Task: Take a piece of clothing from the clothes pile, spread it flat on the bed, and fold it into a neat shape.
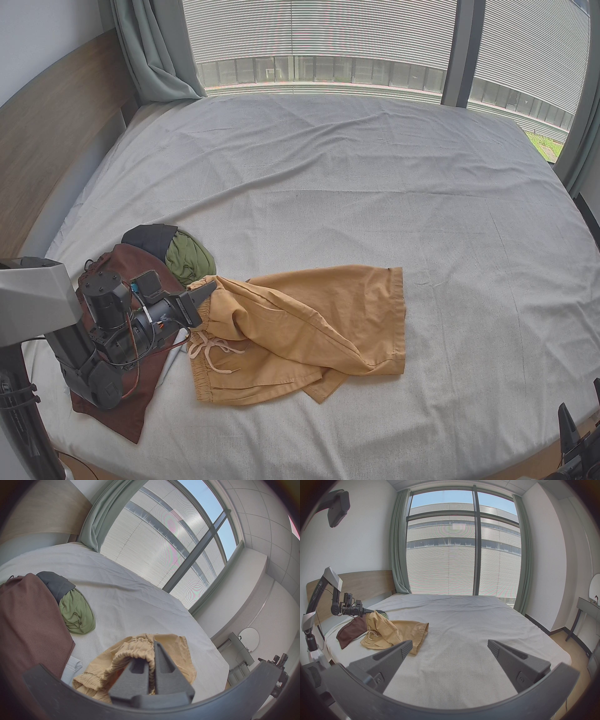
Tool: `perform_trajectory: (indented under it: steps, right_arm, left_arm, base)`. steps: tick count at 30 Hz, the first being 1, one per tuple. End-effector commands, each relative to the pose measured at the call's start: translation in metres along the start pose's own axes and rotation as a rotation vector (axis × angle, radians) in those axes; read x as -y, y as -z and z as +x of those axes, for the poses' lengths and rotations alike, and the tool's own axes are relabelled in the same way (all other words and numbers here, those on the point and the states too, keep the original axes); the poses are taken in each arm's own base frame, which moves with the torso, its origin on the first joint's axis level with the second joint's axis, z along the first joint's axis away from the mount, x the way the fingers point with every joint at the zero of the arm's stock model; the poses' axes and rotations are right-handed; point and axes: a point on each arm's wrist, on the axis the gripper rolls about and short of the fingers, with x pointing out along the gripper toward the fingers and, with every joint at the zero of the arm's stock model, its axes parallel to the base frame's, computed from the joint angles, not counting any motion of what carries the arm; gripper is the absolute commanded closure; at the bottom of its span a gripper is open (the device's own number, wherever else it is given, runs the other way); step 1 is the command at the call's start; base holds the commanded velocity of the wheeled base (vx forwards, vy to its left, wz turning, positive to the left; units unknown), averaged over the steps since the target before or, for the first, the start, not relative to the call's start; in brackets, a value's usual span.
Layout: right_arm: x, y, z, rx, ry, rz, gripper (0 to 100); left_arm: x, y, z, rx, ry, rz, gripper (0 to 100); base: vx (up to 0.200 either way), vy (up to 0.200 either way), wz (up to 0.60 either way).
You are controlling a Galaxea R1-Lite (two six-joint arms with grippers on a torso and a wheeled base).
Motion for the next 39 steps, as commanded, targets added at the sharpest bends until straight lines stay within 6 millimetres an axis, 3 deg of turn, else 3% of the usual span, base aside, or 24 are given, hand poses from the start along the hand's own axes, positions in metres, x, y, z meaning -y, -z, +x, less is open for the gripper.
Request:
perform_trajectory:
  steps: [1, 39]
  right_arm:
    - [-0.0002, 0.0052, 0.0001, -0.001, 0.0, -0.003, 0]
    - [-0.0006, 0.0046, 0.0001, 0.006, -0.014, -0.015, 0]
  left_arm:
    - [-0.0051, 0.0004, -0.0002, 0.0, -0.015, -0.004, 100]
    - [-0.0057, -0.002, -0.0014, 0.007, -0.017, -0.002, 100]
  base:
    - [0.0, 0.0, 0.0]
    - [0.0, 0.0, 0.0]
